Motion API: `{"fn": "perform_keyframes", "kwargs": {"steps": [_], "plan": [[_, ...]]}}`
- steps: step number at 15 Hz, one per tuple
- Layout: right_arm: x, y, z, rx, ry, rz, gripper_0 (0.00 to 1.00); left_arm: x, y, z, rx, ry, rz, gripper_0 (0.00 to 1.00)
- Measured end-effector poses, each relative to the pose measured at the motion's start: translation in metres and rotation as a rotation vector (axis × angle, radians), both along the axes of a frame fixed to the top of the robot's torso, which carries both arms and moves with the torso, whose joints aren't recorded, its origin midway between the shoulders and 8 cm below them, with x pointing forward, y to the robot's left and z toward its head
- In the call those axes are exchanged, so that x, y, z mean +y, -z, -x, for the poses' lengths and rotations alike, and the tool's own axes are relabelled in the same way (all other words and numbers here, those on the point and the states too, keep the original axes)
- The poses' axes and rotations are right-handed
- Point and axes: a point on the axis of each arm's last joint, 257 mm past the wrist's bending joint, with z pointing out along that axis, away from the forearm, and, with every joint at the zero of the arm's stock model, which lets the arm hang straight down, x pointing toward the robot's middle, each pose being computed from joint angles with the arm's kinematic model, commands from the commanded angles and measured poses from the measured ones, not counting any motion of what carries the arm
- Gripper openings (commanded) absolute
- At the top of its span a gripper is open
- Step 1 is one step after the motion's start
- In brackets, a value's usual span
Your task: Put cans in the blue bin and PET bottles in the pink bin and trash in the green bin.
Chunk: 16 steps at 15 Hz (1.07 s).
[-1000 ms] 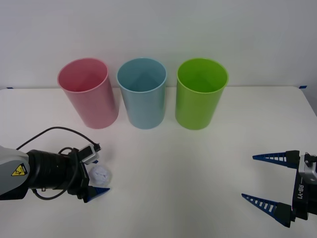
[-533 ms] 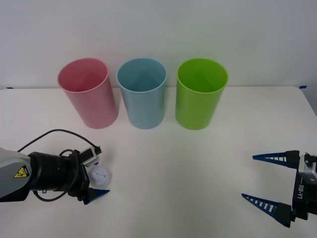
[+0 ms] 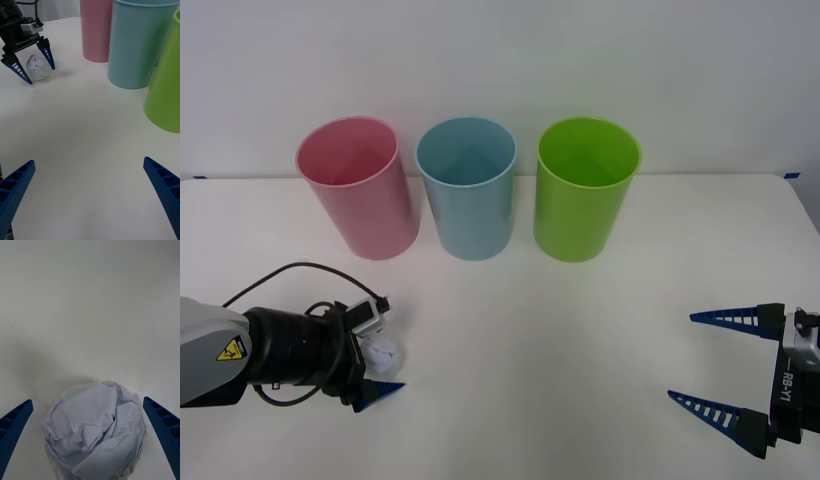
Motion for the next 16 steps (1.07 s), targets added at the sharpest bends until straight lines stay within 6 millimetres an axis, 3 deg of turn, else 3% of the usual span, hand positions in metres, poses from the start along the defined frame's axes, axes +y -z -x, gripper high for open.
{"fn": "perform_keyframes", "kwargs": {"steps": [1, 2, 12, 16], "plan": [[0.0, 0.0, 0.0, 0.0, 0.0, 0.0, 1.0, 0.0, 0.0, 0.0, -0.001, 0.0, 0.0, 0.21], [0.0, 0.0, 0.0, 0.0, 0.0, 0.0, 1.0, 0.0, 0.0, 0.0, -0.001, 0.0, 0.0, 0.0], [0.0, 0.0, 0.0, 0.0, 0.0, 0.0, 1.0, 0.0, -0.002, 0.001, 0.021, -0.017, 0.025, 0.0], [0.0, 0.0, 0.0, 0.0, 0.0, 0.0, 1.0, -0.012, -0.012, 0.006, 0.032, 0.014, 0.098, 0.0]]}}
